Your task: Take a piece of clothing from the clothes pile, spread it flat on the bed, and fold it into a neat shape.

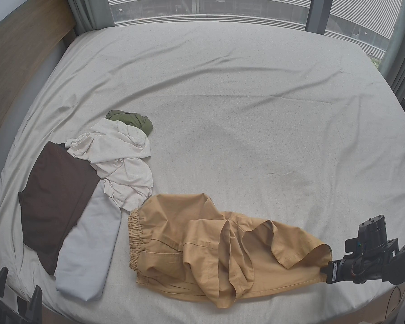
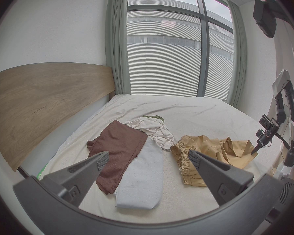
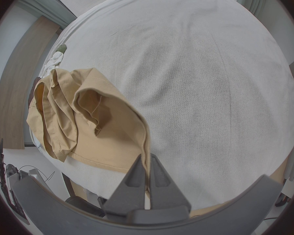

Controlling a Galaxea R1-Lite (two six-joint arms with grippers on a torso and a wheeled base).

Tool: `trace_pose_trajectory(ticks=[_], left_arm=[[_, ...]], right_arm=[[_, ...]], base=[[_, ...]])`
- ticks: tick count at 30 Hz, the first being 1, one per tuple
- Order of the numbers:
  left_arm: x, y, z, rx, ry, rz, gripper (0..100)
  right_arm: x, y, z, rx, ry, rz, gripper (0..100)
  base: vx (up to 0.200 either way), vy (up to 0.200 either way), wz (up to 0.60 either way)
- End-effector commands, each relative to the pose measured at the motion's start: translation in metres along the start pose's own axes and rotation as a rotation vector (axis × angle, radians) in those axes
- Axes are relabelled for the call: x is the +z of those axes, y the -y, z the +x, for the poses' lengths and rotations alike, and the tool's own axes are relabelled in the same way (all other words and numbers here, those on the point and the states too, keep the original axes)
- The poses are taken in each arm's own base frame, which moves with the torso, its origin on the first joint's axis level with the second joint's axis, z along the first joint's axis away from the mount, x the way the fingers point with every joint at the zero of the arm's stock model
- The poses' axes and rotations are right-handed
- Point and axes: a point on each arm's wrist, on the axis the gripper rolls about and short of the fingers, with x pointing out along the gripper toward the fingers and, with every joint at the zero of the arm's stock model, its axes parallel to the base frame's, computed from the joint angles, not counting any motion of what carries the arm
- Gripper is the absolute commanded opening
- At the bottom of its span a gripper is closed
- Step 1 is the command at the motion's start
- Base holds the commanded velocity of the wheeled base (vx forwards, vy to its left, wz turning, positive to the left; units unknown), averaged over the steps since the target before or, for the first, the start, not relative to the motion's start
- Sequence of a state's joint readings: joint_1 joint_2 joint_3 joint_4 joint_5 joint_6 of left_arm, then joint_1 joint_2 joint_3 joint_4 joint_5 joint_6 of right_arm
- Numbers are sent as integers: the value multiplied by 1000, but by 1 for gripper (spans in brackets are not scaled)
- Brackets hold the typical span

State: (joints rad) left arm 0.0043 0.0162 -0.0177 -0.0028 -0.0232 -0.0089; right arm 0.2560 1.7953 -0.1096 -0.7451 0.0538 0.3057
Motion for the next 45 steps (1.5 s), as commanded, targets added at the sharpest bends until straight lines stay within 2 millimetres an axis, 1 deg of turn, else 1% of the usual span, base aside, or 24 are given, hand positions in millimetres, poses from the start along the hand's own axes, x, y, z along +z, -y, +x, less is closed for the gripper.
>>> trace_pose_trajectory(ticks=[1,15,16,24,26,27,32,34,35,36,37,41,45], left_arm=[[-5,0,0,1,-1,0,100],[-5,0,0,1,-1,0,100],[-5,0,0,1,-1,0,100],[-5,0,0,1,-1,0,100],[-5,0,0,1,-1,0,100],[-5,0,0,1,-1,0,100],[-5,0,0,1,-1,0,100],[-5,0,0,1,-1,0,100],[-5,0,0,1,-1,0,100],[-5,0,0,1,-1,0,100],[-5,0,0,1,-1,0,100],[-5,0,0,1,-1,0,100],[-5,0,0,1,-1,0,100]], right_arm=[[0,1,1,-3,-5,4,0],[0,4,0,-12,-2,13,0],[0,4,0,-14,-4,16,100],[1,5,-2,-3,46,13,100],[0,3,-7,14,88,3,100],[1,1,-13,39,141,-6,100],[4,-17,-33,181,286,-76,100],[5,-20,-37,201,308,-87,100],[6,-26,-40,240,325,-112,100],[5,-28,-40,248,324,-119,100],[5,-36,-41,295,324,-149,100],[3,-51,-41,365,331,-194,100],[6,-61,-36,395,337,-211,100]], base=[[0,0,0],[0,0,0],[0,0,0],[0,0,0],[0,0,0],[0,0,0],[0,0,0],[0,0,0],[0,0,0],[0,0,0],[0,0,0],[0,0,0],[0,0,0]])
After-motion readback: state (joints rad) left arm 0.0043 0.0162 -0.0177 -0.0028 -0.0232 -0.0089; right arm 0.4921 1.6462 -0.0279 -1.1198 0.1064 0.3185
